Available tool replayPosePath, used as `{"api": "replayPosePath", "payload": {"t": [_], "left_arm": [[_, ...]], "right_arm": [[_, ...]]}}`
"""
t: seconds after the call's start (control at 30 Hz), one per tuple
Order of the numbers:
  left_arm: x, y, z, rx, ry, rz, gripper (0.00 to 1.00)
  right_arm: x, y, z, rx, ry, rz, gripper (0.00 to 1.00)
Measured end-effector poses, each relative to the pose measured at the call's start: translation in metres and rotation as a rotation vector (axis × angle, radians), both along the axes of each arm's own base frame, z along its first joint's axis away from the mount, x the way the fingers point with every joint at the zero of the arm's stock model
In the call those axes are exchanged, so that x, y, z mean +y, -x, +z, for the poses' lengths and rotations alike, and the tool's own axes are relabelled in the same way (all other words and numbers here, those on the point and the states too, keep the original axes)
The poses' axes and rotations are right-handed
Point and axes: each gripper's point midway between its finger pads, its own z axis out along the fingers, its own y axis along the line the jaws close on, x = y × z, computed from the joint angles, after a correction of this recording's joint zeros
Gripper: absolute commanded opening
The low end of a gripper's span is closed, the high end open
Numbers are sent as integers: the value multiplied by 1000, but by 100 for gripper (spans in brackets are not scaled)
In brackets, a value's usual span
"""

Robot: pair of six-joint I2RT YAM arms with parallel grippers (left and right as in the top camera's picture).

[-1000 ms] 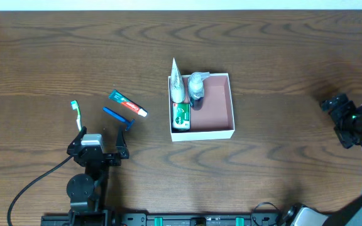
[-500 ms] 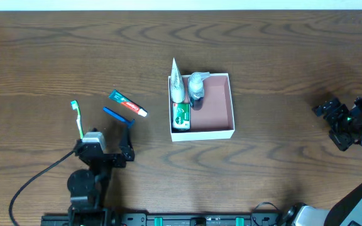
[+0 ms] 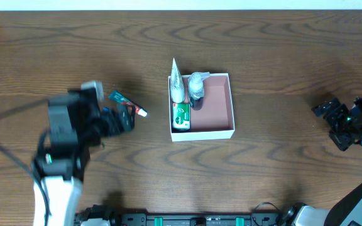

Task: Pack container
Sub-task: 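Reach the left gripper to the green toothbrush and grasp it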

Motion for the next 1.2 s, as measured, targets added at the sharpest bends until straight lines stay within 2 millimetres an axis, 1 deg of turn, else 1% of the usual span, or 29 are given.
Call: {"api": "replayPosePath", "payload": {"t": [0.03,0.1,0.17,0.2,0.23,0.27,0.4,0.6,0.67,0.73,0.9,0.93,0.97,1.07,1.2], "left_arm": [[-2,-9,7,20,10,-8,98],[-4,-26,14,29,24,-16,98],[-5,-39,11,44,39,-19,98],[-6,-45,4,66,47,-20,98],[-6,-48,-2,81,51,-21,100],[-6,-51,-11,111,54,-19,97],[-2,-57,-46,231,53,21,97],[24,-40,-107,507,1,251,97],[33,-33,-120,572,-26,320,97],[41,-25,-128,622,-58,378,98],[62,-11,-132,674,-123,471,98],[67,-9,-132,680,-131,485,100],[73,-8,-132,683,-136,500,98],[90,-5,-132,685,-149,531,98],[109,-5,-132,671,-171,527,98]], "right_arm": [[0,0,0,0,-1,0,99],[0,0,0,0,-1,0,99],[0,0,0,0,-1,0,99],[0,0,0,0,-1,0,99],[0,0,0,0,-1,0,99],[0,0,0,0,-1,0,99],[0,0,0,-1,-1,0,99],[0,0,0,-1,-1,0,99],[0,0,0,0,-1,0,99],[0,0,0,0,-1,0,99],[0,0,0,0,-1,0,99],[0,0,0,0,-1,0,99],[0,0,0,0,-1,0,99],[0,0,0,0,-1,0,99],[0,0,0,0,-1,0,99]]}}
